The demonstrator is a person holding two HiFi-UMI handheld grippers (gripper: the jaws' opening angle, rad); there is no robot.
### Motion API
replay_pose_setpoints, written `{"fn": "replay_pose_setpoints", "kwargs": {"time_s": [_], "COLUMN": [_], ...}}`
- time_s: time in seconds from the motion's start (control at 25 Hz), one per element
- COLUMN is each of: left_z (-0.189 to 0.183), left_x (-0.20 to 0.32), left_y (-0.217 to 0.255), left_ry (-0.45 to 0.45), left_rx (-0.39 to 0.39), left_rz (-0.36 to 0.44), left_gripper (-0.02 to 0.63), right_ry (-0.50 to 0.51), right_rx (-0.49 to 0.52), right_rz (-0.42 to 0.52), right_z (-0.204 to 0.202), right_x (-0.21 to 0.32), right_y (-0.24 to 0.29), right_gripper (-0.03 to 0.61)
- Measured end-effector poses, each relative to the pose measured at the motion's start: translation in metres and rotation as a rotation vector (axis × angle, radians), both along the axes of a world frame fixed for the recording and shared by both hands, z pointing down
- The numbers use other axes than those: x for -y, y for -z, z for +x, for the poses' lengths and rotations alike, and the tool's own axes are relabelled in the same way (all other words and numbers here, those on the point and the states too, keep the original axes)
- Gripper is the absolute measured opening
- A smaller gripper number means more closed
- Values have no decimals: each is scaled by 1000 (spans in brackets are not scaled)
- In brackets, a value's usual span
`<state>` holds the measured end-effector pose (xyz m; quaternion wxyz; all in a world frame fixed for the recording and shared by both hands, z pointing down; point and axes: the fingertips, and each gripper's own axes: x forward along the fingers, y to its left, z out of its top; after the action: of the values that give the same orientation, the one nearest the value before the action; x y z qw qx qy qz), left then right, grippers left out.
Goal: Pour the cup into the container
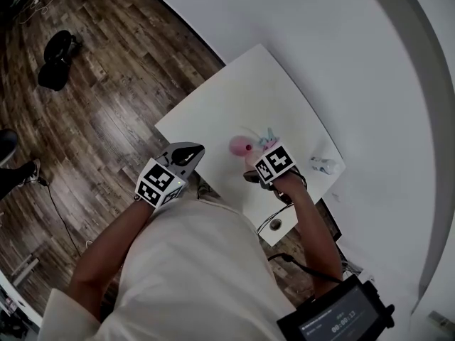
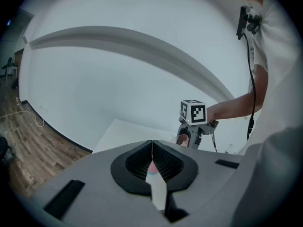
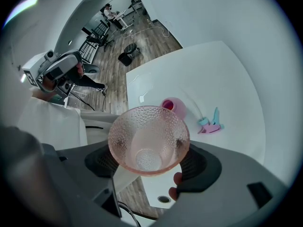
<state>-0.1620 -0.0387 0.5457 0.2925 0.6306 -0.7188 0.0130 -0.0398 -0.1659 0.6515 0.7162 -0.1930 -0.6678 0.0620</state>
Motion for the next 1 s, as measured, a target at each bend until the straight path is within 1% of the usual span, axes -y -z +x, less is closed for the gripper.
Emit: {"fn": "replay_pose_setpoints", "kwargs": {"time_s": [0.16, 0.32, 1.0], "left_z": [-6, -3, 4], "left_x": [-3, -2, -11], "left_y": [2, -1, -8], "left_ry": [9, 12, 21], "left_rx": [-2, -3, -9], "left_rz": [5, 9, 8], "left_gripper": [11, 11, 11], "right_ry": [3, 7, 62], "right_rx": [-31, -55, -111], "right_rz": [-18, -31, -43], "right_z": [-1, 1, -2], "right_x": [-4, -3, -6], "right_y": [0, -2, -7], "right_gripper": [373, 373, 373]}}
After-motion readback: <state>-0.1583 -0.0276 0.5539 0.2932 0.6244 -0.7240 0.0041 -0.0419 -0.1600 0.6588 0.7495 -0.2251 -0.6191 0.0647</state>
